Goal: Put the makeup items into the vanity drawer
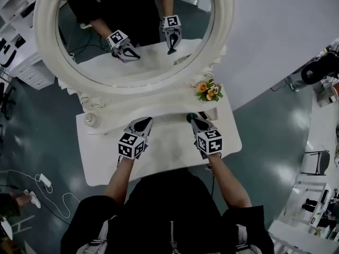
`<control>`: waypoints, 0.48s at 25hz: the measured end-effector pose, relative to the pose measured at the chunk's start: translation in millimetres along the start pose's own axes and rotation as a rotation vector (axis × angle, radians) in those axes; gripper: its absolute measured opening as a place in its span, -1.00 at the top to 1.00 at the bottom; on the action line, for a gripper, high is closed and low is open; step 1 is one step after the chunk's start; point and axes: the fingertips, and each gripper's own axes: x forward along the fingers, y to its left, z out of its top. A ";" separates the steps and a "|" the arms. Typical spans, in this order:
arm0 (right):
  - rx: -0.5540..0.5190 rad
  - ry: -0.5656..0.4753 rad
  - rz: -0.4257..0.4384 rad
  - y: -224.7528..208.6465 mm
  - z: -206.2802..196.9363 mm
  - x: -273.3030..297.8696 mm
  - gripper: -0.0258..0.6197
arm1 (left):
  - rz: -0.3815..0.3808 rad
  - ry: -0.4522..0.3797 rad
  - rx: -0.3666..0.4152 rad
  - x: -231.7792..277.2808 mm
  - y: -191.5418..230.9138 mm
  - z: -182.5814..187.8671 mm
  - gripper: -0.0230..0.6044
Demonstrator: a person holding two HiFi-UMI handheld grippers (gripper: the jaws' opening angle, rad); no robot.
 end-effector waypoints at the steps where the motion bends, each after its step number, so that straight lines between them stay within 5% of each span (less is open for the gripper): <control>1: 0.011 0.001 -0.014 -8.4 -3.0 -3.8 0.91 | -0.009 0.006 0.004 3.4 -3.4 -0.3 0.86; 12: -0.012 0.077 -0.169 -106.3 -26.4 -4.5 0.91 | 0.044 0.033 -0.008 -4.6 4.5 -7.1 0.86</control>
